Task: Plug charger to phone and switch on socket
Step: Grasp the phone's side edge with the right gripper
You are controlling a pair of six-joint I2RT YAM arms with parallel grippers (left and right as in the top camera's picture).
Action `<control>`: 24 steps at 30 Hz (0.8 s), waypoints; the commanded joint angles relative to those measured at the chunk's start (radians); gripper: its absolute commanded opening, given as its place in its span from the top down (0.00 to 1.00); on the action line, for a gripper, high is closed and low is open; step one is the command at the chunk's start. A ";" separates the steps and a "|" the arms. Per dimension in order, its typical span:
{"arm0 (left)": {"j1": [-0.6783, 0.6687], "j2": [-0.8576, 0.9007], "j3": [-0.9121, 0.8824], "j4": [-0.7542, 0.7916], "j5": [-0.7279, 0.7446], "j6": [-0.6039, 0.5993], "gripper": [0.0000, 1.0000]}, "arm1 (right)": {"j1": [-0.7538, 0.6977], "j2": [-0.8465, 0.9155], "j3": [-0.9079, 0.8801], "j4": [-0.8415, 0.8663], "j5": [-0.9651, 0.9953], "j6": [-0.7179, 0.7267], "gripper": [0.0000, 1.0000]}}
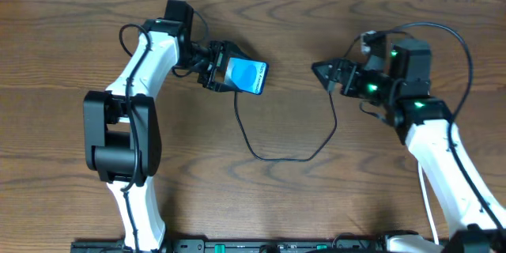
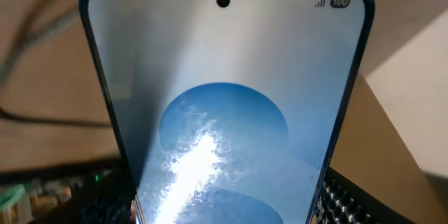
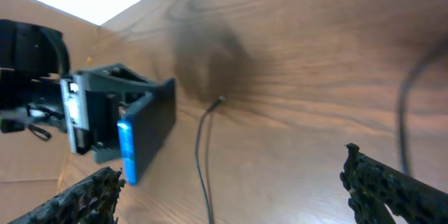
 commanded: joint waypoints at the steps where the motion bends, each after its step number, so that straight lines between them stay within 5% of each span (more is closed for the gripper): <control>1: -0.030 -0.025 0.003 0.008 -0.163 -0.021 0.40 | 0.055 0.066 0.020 0.073 -0.008 0.068 0.01; 17: -0.097 -0.025 0.003 0.008 -0.436 -0.048 0.39 | 0.261 0.313 0.020 0.283 0.097 0.210 0.01; 24: -0.099 -0.025 0.003 0.007 -0.378 -0.071 0.39 | 0.341 0.404 0.020 0.402 0.116 0.264 0.21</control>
